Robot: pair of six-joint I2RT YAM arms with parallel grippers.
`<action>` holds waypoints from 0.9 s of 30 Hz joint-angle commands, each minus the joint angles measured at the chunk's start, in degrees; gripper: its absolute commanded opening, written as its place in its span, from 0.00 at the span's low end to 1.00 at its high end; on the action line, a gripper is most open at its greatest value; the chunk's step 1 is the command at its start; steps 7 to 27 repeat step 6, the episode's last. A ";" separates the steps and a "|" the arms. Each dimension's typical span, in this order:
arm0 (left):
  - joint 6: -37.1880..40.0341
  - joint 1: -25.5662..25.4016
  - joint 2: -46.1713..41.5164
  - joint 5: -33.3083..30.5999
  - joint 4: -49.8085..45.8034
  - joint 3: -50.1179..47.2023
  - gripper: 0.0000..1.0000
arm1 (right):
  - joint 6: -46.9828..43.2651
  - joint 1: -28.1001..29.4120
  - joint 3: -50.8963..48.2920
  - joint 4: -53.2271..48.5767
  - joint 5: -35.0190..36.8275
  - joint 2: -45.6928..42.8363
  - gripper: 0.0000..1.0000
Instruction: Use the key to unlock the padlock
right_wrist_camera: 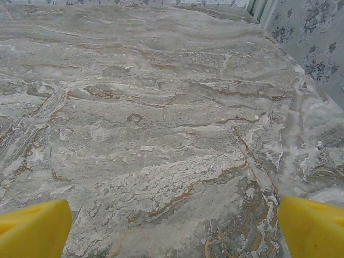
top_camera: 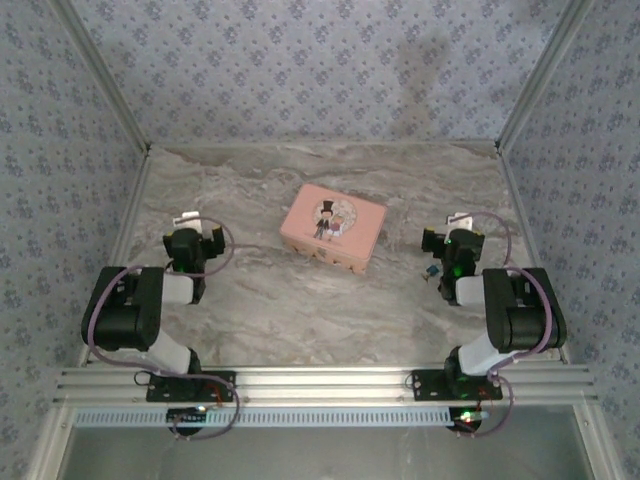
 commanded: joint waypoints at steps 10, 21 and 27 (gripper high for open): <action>0.88 -0.20 -0.77 -2.28 3.07 -0.28 0.98 | 0.20 -0.93 1.31 -0.12 -4.13 -0.48 1.00; 0.88 -0.20 -0.77 -2.28 3.07 -0.28 0.98 | 0.20 -0.93 1.31 -0.12 -4.13 -0.48 1.00; 0.88 -0.20 -0.77 -2.28 3.07 -0.28 0.98 | 0.20 -0.93 1.31 -0.12 -4.13 -0.48 1.00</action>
